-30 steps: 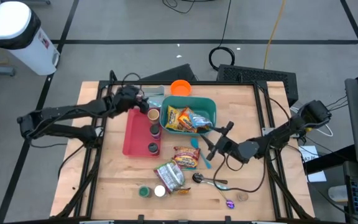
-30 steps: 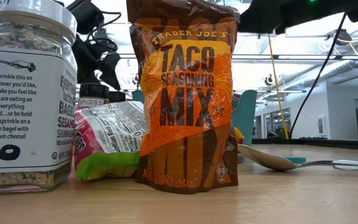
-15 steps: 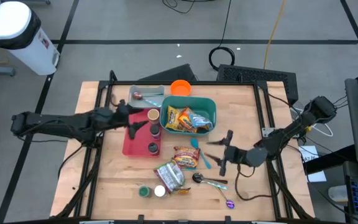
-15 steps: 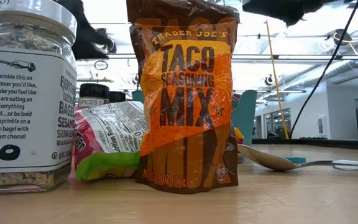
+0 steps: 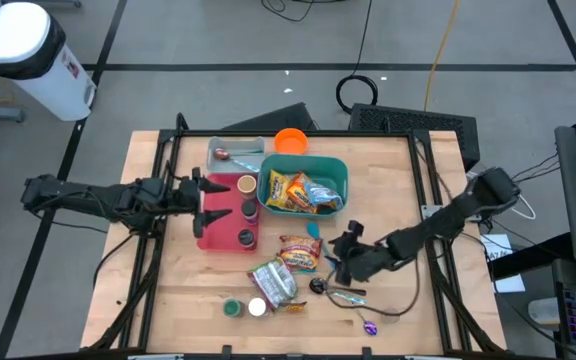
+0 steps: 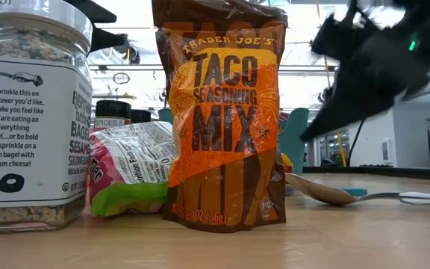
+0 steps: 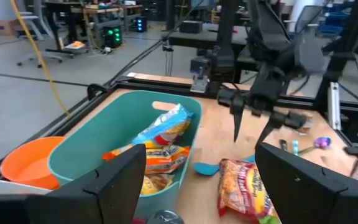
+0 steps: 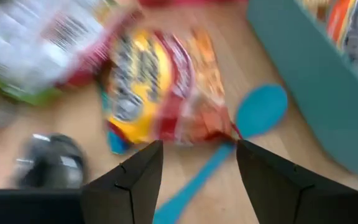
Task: Pick & Place Food Item
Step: Put the blue baby spoon into the gray bin
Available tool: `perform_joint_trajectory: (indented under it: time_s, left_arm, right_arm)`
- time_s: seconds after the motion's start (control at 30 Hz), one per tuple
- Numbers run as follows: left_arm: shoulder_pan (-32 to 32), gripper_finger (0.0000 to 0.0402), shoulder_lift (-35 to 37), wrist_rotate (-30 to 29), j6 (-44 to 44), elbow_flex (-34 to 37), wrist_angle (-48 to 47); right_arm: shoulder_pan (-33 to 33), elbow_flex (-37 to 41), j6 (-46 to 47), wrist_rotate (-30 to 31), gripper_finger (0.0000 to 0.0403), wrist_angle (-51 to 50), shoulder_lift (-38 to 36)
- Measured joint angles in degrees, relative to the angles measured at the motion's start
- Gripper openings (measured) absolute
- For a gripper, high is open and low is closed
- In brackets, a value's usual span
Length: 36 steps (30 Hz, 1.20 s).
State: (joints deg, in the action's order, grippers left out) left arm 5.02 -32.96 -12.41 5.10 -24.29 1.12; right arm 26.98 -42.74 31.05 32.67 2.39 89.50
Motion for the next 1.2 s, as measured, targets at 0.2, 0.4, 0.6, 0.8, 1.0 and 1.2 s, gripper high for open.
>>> perform_joint_trajectory:
  time_s: [0.2,0.4,0.6,0.8,1.0,1.2]
  left_arm:
    - [0.00,0.0310,-0.10,-0.65,1.22,0.00,-0.05]
    - [0.00,0.0310,-0.16,-0.65,1.25,0.00,-0.06]
    - [0.00,0.0310,-0.15,-0.65,1.28,0.00,-0.06]
    - [0.00,0.0310,-0.16,-0.65,1.40,0.00,-0.08]
    - [0.00,0.0310,-0.16,-0.65,1.40,0.00,-0.08]
    - [0.00,0.0310,-0.26,-0.63,1.38,0.00,-0.08]
  right_arm:
    - [-4.84,0.00,3.25,-4.28,0.0196,0.62,5.99]
    - [-7.92,-0.04,4.53,-10.87,0.0196,6.26,9.32]
    - [-8.98,-0.25,3.89,-11.06,0.0181,4.64,11.36]
    - [-8.92,-0.19,4.47,-11.91,0.0103,-3.70,10.60]
    - [-9.02,-0.12,3.94,-15.35,0.0019,-6.27,10.25]
    - [-8.96,-0.11,3.82,-16.82,0.0026,-9.76,10.26]
